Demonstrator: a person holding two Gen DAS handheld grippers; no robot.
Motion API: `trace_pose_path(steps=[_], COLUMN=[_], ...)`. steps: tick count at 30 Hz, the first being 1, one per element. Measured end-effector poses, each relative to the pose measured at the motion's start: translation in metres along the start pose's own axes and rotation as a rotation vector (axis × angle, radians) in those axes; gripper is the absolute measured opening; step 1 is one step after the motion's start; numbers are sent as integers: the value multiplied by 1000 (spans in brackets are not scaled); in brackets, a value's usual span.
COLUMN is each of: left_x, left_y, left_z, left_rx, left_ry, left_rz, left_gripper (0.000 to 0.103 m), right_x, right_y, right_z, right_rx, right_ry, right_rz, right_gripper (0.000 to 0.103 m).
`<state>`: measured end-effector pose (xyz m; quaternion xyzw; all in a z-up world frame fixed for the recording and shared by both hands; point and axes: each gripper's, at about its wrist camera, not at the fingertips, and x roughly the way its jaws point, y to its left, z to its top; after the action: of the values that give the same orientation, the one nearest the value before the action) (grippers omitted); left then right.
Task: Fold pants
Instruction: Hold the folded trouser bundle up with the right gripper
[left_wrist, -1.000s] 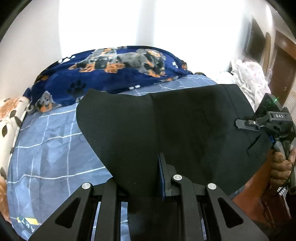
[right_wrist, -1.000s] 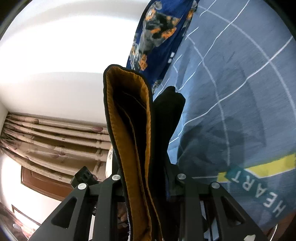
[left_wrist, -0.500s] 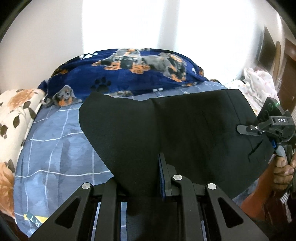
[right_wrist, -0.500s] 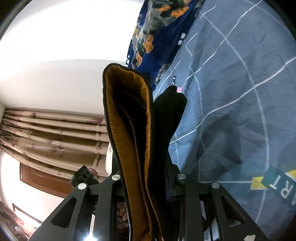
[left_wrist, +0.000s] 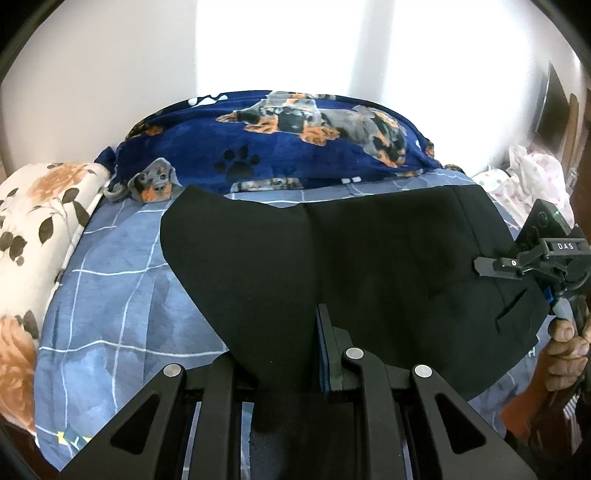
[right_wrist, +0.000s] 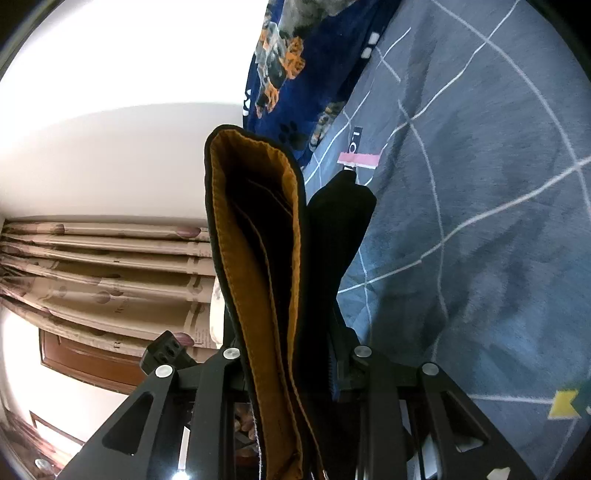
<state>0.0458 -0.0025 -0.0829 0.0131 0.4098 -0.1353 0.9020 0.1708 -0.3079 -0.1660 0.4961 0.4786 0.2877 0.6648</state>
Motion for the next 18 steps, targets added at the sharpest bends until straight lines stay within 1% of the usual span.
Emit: trace_pose_path(steps=[8,18], left_x=[10,30], left_y=[13,24], left_z=[8,18], left_rx=[-10,-25], left_ry=[-1,7], left_rz=[14,16], left_gripper=[18,18], right_x=[14,22], right_y=[1,-6], right_z=[9,18], right_rx=[8,27], right_ry=[10,15], right_rz=[4,4], right_gripper=[24,24])
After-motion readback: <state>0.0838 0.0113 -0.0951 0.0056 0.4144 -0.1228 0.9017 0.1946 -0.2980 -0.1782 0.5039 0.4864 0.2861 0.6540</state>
